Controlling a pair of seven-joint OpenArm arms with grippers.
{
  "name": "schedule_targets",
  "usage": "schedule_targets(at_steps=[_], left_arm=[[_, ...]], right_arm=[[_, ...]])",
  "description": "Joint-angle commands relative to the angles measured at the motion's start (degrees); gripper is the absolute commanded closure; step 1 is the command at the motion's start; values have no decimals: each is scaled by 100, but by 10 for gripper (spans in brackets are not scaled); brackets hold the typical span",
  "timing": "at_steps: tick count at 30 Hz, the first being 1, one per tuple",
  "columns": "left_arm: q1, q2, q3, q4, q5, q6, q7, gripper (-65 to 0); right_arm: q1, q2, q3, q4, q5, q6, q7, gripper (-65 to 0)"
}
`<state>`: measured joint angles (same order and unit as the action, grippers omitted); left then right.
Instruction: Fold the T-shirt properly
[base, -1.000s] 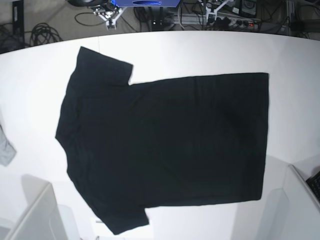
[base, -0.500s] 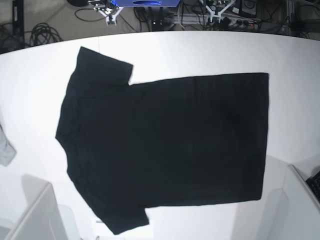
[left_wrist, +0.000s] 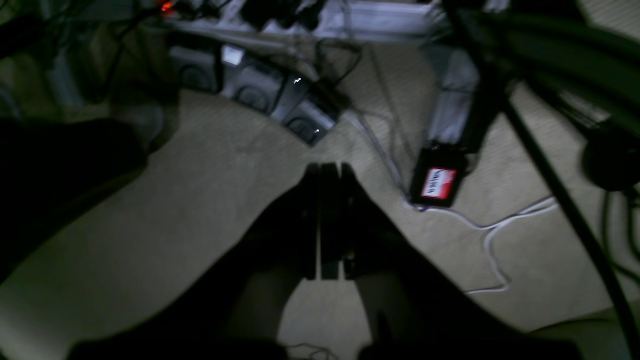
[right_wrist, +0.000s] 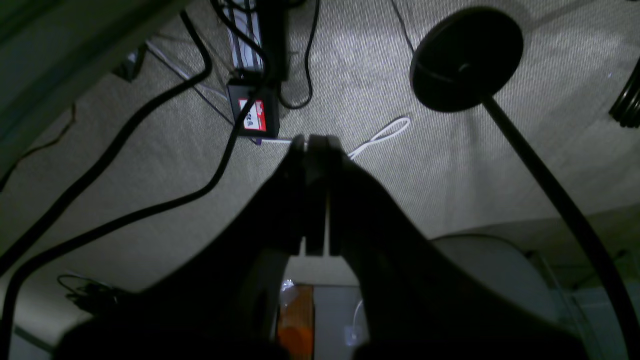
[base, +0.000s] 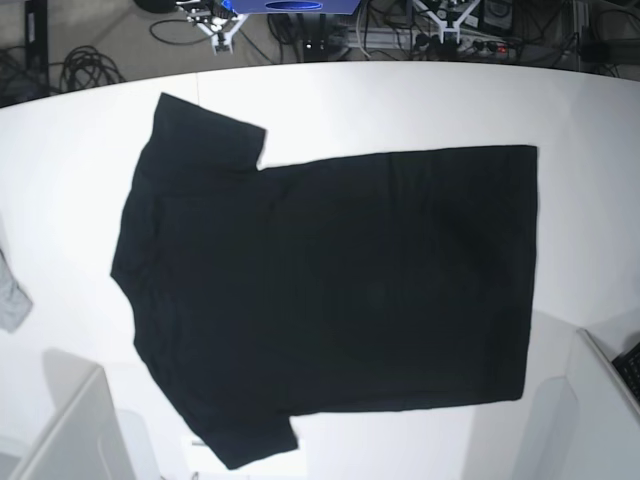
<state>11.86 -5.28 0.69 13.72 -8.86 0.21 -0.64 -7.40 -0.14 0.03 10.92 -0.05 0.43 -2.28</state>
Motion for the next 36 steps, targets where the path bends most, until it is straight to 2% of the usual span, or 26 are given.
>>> schedule_targets(at_steps=[1,4,7,11,20,26,29,36], left_arm=[[120,-57,-3,4,20,19,16,0],[243,-74,-3,13,20,19,16,0],[577,-180,-3,470,20,19,-81,0],[1386,-189,-3,1525,20,19,-538,0],[2731,-426,-82,3257,-41,19,-634,0],[3645,-558,-82,4576,-50,19,-1127,0],[4076,-707,-91,5191,-50,19,-1197,0],[5052,-707,-1207,6730,-41,19,-1179,0]], right_arm=[[-65,89,10,12,-8,-38,-13,0],[-126,107,10,12,1,-38,-13,0],[-381,177,19,354,10,-38,31,0],[-1023,221,19,1374,19,-38,4,0],[-2254,221,36,3229,19,-56,4,0],[-2983,36,810,4592,19,-56,-5,0],[-3291,27,995,5216,19,-56,-75,0],[-3924,10,1021,6904,19,-56,-805,0]])
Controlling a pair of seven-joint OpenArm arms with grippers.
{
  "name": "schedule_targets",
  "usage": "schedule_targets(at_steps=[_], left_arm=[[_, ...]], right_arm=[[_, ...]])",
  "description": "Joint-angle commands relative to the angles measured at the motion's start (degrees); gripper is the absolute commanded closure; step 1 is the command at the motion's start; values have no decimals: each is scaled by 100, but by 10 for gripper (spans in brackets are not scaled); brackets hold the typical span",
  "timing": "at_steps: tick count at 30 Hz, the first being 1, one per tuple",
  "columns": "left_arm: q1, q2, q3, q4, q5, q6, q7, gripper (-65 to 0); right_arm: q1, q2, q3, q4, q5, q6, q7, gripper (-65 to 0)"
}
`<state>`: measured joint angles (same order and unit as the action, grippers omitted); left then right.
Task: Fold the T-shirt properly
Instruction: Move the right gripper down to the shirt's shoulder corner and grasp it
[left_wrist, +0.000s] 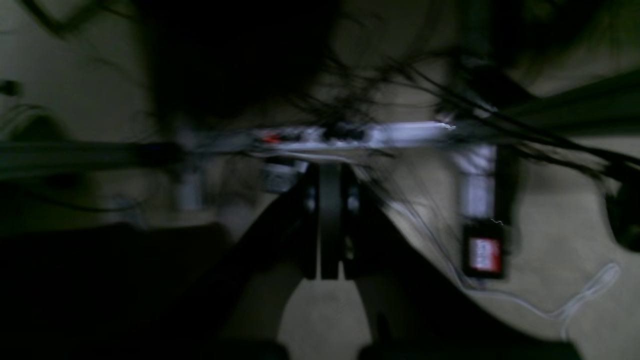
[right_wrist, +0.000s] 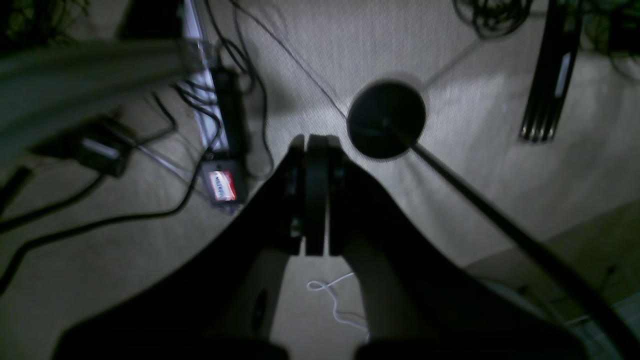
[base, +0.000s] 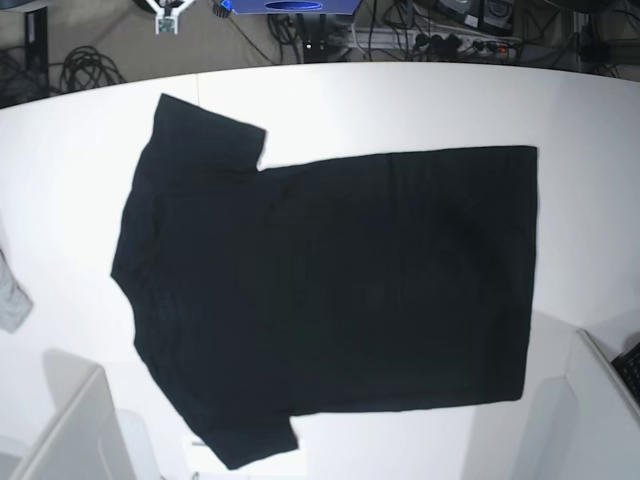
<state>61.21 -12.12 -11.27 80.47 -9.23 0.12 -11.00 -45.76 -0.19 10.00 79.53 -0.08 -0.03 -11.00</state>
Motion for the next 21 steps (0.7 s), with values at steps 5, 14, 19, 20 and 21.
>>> schedule_targets(at_steps=[5,14,19,20,21], left_arm=[[556,-14,-750,986,-4,19,-108,0],[1101,223,-1585,2569,-22,19,-108,0],[1022,223,-1744,3061,-391,19,-108,0],[951,223,-1761,3114,-611,19,-108,0],[881,205,-1761,3131,-795,19,-100,0]], right_arm=[[-361,14,15,1028,21,-10,-469,0],[-431,-170,587,2487,21,-10,-1146,0],[-202,-170,657,3050,21,-1,-1137,0],[-106,-179,657,3129,21,-1,-1137,0],[-35,-197,648,3173,21,-1,-1137,0]])
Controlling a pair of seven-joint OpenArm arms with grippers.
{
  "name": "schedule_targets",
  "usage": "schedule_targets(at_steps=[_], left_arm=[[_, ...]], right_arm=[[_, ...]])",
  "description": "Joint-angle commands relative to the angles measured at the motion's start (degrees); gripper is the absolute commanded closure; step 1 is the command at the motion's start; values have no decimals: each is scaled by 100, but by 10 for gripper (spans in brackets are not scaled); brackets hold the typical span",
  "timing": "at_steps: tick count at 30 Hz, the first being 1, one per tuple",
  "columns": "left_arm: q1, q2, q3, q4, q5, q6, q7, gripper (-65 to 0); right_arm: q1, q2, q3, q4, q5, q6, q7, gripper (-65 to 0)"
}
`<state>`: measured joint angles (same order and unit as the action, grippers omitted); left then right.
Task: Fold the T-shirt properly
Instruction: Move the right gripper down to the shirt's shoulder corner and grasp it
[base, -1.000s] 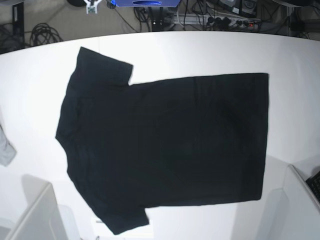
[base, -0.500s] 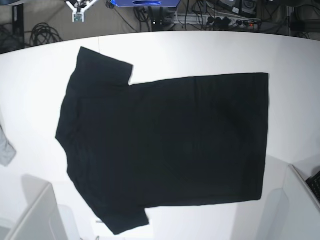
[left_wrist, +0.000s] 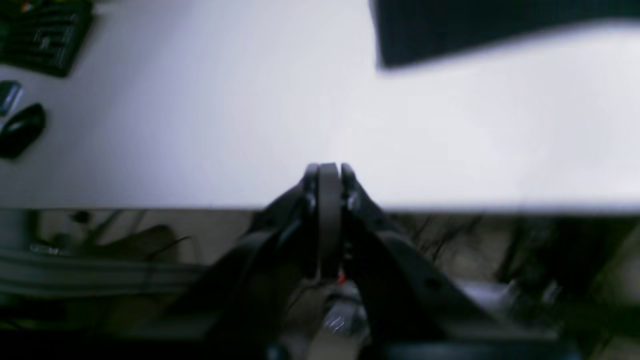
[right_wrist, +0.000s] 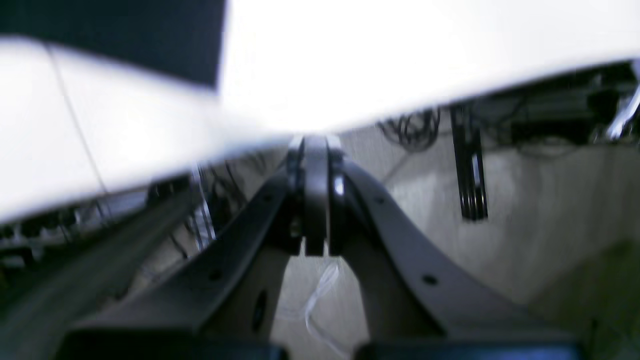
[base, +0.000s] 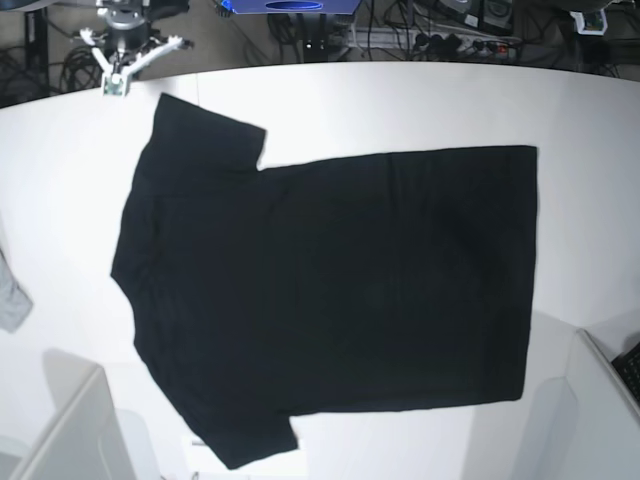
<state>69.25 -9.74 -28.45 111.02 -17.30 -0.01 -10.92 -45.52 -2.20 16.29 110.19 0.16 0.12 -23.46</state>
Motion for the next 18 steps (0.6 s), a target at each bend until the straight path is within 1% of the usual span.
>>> schedule_targets(at_steps=[1,3,6,7,8,9,10,11,12,13,14,15,16,18], left_arm=[[-2,-33,-52,76,-147,32,-108,0],[-231,-42,-52,58,-393,32,-108,0],[-530,-42,-140,14,-455,32,-99,0],[-618,-42,-166,14,-463,32,-20,-18],[-697,-42,-175,41,-463,32,164,-74],[-776,-68,-219,58,-463,32,366,-120],[-890,-156,-298,76,-472,23,621,-174],[-1040,-209,-325,67,-507,-30,868,-214],[-1198,-253,-369,41,-657,-188,1158,-248],[-1356,-261,-395,32,-868,-416,1404,-270],[-1514,-261,-553,14,-1158,-724,1668,-293],[-1673,-244,-817,-3,-1448,-1049,2010,-306],[-1831,-235,-1072,-47,-1712,-1419,2362,-309],[-2235,-217,-1599,-91,-1923,-2069,2995,-308]], right_arm=[[37,-66,19,159,6,-16,109,0],[266,-295,45,300,6,-8,109,0],[503,-435,-34,484,6,-8,-23,0],[618,-462,-148,493,50,-8,-164,0],[732,-470,-218,493,190,-8,-313,-5],[820,-470,-227,493,375,-8,-462,-78],[908,-470,-183,493,726,-8,-603,-173],[987,-462,-104,484,1122,1,-717,-251],[1040,-418,28,475,1597,1,-788,-327],[1066,-347,142,475,2010,1,-823,-375],[1084,-251,256,458,2529,1,-832,-407],[1119,-145,353,440,2951,1,-832,-413],[1136,-31,423,414,3364,1,-849,-402],[1189,206,476,308,3900,-8,-867,-378]])
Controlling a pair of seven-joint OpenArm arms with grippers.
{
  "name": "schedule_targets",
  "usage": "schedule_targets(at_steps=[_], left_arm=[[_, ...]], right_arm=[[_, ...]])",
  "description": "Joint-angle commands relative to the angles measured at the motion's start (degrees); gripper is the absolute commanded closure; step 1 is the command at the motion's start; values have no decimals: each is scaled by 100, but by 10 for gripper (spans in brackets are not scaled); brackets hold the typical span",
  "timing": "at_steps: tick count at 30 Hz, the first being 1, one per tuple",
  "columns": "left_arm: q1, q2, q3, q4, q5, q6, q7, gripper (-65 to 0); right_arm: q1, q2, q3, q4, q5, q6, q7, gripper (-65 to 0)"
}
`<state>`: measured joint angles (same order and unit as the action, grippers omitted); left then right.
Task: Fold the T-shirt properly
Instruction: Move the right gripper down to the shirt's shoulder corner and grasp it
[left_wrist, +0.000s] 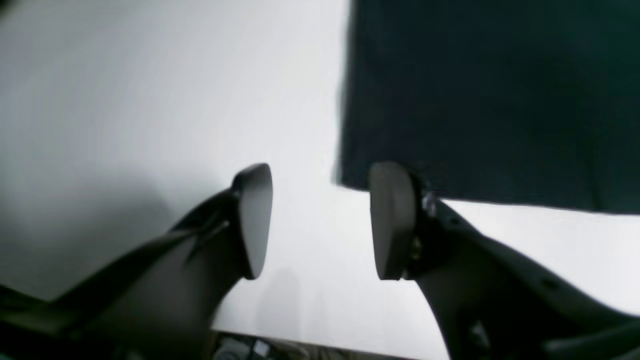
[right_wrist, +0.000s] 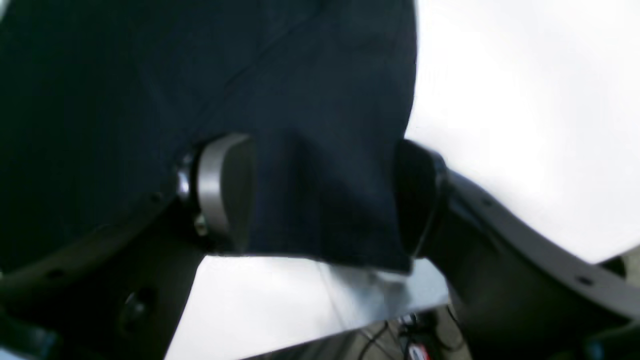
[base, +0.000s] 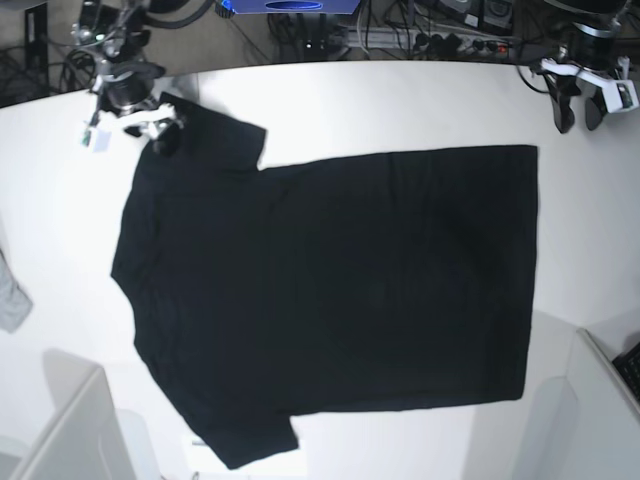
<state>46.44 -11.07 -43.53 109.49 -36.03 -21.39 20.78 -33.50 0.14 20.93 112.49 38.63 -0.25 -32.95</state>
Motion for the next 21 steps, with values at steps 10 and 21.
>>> schedule_targets(at_steps=[10,21], left_arm=[[-1044,180,-1718,62,-50,-1136,1391,-314],[-1052,188,-1700,44,-50,-1136,1408,-316]], right_arm=[[347,307,48,-1011,247,21,108,-363],[312,377,-392,-1293,247,30,99,-363]])
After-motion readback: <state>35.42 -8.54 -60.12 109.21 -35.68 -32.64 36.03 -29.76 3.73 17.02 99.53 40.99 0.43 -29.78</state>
